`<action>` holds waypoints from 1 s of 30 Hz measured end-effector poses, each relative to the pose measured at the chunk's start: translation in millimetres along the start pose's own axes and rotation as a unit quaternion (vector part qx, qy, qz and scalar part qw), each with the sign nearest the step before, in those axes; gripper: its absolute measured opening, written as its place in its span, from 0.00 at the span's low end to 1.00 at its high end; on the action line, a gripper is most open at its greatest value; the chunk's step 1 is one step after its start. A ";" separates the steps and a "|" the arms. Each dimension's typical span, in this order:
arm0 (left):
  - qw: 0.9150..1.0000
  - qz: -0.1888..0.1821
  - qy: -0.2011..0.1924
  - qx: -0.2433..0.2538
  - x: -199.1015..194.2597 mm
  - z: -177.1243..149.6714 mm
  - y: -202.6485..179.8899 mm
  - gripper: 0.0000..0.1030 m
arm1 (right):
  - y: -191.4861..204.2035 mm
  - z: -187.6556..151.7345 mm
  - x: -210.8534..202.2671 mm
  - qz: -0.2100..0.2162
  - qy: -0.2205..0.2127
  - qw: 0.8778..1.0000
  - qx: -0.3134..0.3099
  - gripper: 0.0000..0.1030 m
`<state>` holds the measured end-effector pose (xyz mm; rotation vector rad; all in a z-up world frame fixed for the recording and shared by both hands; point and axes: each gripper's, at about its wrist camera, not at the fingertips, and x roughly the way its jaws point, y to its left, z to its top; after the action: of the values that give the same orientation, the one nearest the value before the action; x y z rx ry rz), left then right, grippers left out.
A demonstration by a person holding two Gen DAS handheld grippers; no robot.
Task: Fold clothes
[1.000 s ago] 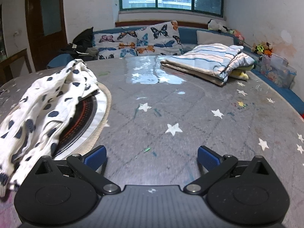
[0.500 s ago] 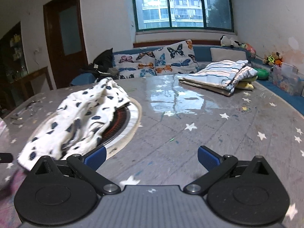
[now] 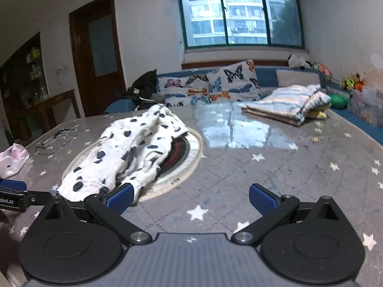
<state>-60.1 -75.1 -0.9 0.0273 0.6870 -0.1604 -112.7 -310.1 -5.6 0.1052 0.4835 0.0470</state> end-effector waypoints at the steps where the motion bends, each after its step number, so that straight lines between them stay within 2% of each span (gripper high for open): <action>1: 1.000 -0.002 -0.001 0.002 -1.0 0.8 -0.8 1.00 | 2.4 0.2 0.0 0.002 0.000 1.000 -0.003 1.00; 13: 0.999 -0.027 -0.016 0.023 2.6 22.3 -12.9 1.00 | 19.5 3.9 16.7 0.009 0.028 0.999 -0.021 1.00; 23: 0.997 -0.059 -0.020 0.050 13.6 42.4 -33.7 0.99 | 13.8 11.7 31.0 -0.001 0.042 0.999 -0.015 1.00; 30: 0.993 -0.092 -0.009 0.079 29.6 52.3 -57.5 0.78 | 9.6 17.1 39.6 -0.014 0.049 0.999 -0.016 1.00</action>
<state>-13.7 -140.1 22.4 0.1138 0.6574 -0.3921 -69.8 -299.3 -7.7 0.0644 0.5810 0.0330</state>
